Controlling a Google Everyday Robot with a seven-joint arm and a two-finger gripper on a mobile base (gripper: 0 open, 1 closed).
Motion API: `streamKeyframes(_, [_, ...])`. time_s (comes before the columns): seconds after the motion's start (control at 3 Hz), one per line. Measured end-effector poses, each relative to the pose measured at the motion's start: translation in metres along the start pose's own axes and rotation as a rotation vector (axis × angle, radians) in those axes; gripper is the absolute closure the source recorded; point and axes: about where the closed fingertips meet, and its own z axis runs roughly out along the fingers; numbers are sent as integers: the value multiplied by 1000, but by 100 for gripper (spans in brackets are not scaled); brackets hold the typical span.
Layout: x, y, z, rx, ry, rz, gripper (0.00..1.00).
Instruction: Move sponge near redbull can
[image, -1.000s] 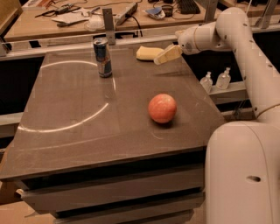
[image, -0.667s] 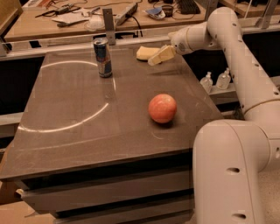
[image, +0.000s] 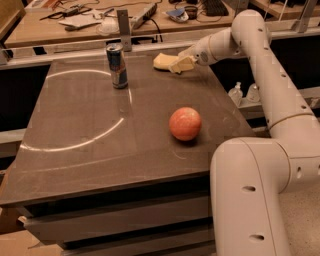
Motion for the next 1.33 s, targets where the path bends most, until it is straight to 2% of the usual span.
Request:
streamKeyframes(0.67, [4, 8, -10, -38, 22, -1, 94])
streamKeyframes(1.0, [-13, 20, -31, -63, 9, -39, 100])
streamKeyframes(1.33, [-41, 41, -48, -99, -24, -80, 100])
